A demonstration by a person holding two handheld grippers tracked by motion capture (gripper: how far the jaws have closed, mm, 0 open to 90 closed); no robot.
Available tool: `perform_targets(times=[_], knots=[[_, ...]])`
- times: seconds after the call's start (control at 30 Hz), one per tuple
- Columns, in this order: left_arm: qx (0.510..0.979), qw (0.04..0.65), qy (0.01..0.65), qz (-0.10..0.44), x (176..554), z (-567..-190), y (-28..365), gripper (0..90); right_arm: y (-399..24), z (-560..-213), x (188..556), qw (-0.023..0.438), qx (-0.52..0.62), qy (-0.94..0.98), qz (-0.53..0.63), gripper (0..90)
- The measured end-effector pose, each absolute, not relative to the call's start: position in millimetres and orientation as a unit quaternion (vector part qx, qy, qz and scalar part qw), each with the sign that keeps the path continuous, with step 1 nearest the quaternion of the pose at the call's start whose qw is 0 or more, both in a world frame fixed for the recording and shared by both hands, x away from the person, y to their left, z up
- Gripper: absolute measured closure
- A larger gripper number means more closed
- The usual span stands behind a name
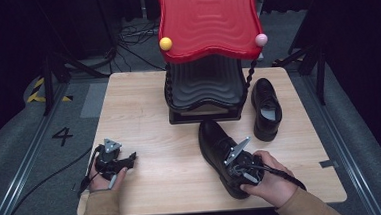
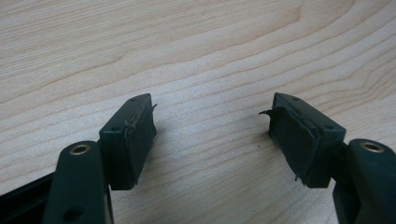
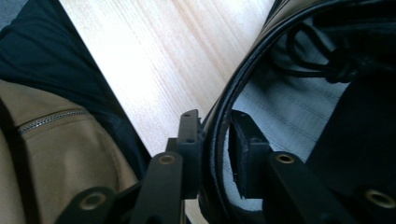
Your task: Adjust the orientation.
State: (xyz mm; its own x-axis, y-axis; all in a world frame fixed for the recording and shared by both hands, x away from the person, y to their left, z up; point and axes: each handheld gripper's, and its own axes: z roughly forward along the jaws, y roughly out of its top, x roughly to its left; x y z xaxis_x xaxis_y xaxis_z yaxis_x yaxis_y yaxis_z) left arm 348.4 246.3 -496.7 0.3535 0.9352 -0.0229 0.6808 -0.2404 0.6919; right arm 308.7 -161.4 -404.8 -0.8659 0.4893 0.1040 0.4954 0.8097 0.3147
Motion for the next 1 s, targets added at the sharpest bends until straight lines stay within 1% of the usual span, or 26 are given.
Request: perform_targets(times=[0.1,0.3,0.37,0.57,0.63,0.73,0.8,0.9,0.93,1.0], knots=[[0.761,0.313,0.531,0.203,348.4,-496.7,246.3,31.9,-162.9,-401.5,309.8,0.008,-0.259,-0.95,-0.174,70.5],[0.761,0.313,0.531,0.203,348.4,-496.7,246.3,31.9,-173.7,-381.5,314.4,0.006,-0.266,-0.941,-0.209,65.1],[0.761,0.313,0.531,0.203,348.4,-496.7,246.3,31.9,-178.8,-375.3,318.1,0.014,-0.27,-0.936,-0.225,63.7],[0.761,0.312,0.531,0.203,348.3,-496.6,246.3,31.9,-197.8,-352.3,330.0,-0.01,-0.288,-0.922,-0.26,62.4],[0.761,0.313,0.531,0.203,348.3,-496.6,246.3,31.9,-200.7,-350.0,332.4,-0.014,-0.291,-0.92,-0.262,61.7],[0.761,0.313,0.531,0.203,348.4,-496.7,246.3,31.9,-218.7,-340.8,349.0,-0.037,-0.313,-0.908,-0.276,59.3],[0.761,0.313,0.531,0.203,348.3,-496.6,246.3,31.9,-228.6,-338.9,358.8,-0.055,-0.324,-0.902,-0.279,57.3],[0.761,0.313,0.531,0.204,348.0,-496.7,246.2,31.9,-243.2,-340.3,375.6,-0.074,-0.348,-0.894,-0.272,56.7],[0.76,0.313,0.532,0.204,347.9,-496.7,246.0,32.0,-249.1,-342.5,383.2,-0.077,-0.362,-0.89,-0.266,53.9],[0.76,0.313,0.532,0.204,347.8,-496.7,245.9,31.9,-256.6,-345.1,394.0,-0.084,-0.375,-0.889,-0.251,55.0]])
